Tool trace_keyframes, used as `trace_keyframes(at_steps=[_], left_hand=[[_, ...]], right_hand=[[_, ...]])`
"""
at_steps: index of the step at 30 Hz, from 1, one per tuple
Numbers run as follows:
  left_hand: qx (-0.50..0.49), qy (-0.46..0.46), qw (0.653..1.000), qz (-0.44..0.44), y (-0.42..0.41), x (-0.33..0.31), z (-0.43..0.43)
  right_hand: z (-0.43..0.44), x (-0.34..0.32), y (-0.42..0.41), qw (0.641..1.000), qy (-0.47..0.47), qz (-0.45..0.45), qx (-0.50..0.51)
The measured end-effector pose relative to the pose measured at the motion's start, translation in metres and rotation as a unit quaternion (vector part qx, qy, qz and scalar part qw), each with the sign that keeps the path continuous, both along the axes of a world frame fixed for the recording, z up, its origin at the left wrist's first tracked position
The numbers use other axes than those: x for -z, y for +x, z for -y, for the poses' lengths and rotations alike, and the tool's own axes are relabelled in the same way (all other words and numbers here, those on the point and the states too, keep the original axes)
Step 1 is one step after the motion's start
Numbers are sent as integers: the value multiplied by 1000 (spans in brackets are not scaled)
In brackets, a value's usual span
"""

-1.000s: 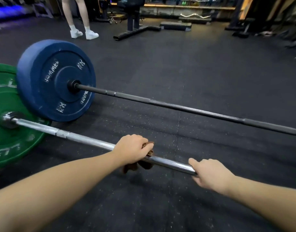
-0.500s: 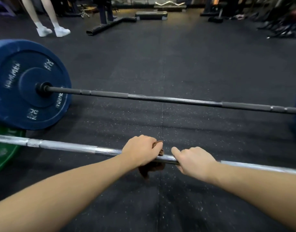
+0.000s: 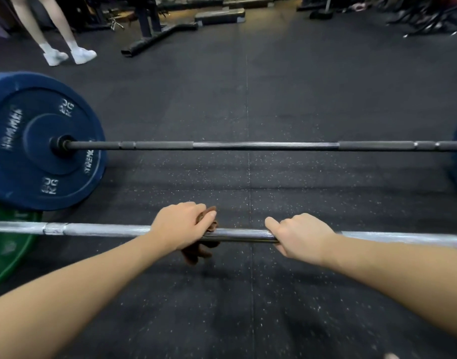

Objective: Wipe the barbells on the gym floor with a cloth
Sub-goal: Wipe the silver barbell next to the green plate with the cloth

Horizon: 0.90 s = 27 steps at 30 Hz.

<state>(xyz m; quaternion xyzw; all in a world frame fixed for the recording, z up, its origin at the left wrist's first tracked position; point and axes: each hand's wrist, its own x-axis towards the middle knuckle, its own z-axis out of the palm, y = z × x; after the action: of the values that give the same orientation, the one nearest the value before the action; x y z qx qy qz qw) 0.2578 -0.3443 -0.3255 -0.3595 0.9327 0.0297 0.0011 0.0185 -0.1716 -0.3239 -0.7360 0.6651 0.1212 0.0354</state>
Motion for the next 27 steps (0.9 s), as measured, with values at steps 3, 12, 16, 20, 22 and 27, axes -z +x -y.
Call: trace_keyframes(at_steps=[3, 12, 16, 20, 22, 27], left_hand=[[-14, -19, 1000, 6, 6, 3, 2], [1, 2, 1000, -12, -50, 3, -40], [16, 33, 999, -25, -82, 2, -61], [23, 55, 997, -40, -85, 2, -61], [35, 70, 996, -34, -80, -1, -59], [35, 56, 998, -25, -58, -9, -50]], right_hand=[[-1, 3, 1, 1000, -11, -5, 7], [-2, -1, 4, 1000, -21, -14, 8], [0, -4, 3, 1000, -18, -18, -3], [-1, -3, 4, 999, -34, -15, 3], [-2, -3, 6, 999, -44, -15, 8], [-3, -2, 7, 999, -41, -10, 29]])
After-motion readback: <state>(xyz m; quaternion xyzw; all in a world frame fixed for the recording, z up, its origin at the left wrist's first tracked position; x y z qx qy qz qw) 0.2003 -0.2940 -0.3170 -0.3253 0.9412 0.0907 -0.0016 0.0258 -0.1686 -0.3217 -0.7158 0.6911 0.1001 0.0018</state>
